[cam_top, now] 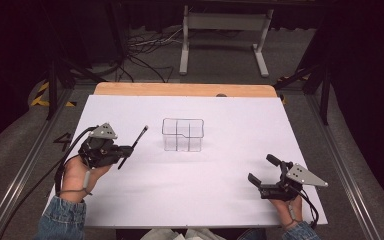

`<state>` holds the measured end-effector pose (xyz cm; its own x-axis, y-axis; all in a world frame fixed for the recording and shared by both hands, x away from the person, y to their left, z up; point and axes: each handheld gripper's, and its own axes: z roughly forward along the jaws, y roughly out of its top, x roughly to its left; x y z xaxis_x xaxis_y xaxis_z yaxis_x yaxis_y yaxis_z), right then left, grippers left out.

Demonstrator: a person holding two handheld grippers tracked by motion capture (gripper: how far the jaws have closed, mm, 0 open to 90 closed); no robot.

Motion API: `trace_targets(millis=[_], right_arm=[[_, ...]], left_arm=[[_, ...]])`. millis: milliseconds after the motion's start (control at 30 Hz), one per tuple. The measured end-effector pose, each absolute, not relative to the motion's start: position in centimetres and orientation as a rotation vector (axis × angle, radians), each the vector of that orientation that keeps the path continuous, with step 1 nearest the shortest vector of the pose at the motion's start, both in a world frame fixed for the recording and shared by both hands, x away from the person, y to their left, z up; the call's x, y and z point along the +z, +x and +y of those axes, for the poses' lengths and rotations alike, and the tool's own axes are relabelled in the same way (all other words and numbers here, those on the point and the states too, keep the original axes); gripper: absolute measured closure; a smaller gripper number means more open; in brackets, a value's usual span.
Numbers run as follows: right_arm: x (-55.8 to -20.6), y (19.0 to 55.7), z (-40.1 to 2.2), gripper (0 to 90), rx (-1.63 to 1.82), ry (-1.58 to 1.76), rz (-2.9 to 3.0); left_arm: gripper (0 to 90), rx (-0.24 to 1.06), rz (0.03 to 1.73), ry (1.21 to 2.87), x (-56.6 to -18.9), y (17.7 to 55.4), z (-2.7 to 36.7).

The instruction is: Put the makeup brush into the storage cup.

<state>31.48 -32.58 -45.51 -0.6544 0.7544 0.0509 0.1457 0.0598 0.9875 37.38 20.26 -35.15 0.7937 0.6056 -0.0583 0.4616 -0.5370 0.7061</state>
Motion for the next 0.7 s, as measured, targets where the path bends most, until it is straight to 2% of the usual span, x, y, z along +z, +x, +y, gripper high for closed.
trace_targets(millis=[333,700], right_arm=[[-45.5,31.5,-32.6,0.0,1.644,0.904,1.854],[-45.5,31.5,-32.6,0.0,1.643,0.905,1.853]], left_arm=[[83.9,0.354,0.722,2.108,-34.9,36.8,20.4],[83.9,0.361,0.659,1.947,-34.7,36.3,20.8]])
